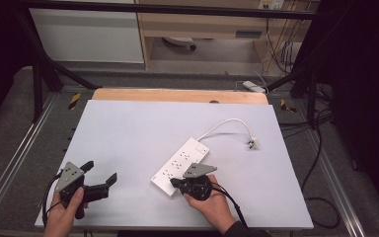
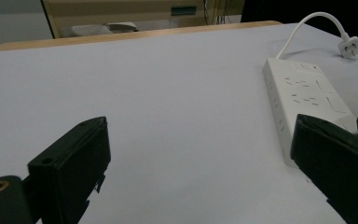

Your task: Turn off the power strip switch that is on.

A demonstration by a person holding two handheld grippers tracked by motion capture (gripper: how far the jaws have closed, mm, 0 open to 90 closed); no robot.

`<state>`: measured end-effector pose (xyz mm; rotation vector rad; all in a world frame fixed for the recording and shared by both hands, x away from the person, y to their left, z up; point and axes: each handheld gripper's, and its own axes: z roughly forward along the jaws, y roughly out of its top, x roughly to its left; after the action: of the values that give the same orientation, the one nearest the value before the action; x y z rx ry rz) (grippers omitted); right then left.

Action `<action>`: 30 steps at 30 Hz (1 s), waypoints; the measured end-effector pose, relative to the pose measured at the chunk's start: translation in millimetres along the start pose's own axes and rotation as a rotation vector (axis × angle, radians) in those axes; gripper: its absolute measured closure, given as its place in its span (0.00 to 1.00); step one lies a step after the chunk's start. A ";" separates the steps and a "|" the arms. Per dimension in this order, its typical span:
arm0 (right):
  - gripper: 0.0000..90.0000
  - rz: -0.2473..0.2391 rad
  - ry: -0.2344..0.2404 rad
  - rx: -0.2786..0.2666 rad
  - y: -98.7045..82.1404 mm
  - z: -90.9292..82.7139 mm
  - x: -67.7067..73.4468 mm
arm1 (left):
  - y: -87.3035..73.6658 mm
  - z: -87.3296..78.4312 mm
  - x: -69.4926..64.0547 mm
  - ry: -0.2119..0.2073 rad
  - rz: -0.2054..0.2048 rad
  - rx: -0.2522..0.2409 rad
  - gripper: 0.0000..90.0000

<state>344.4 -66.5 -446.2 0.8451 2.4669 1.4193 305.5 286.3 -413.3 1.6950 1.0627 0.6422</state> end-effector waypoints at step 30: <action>1.00 0.026 0.002 -0.021 -1.2 -0.1 -3.8 | -0.1 0.2 -0.3 -0.001 0.002 0.001 0.05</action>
<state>347.0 -69.2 -447.6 0.8754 2.4466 1.4531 305.5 286.0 -413.4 1.6971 1.0608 0.6422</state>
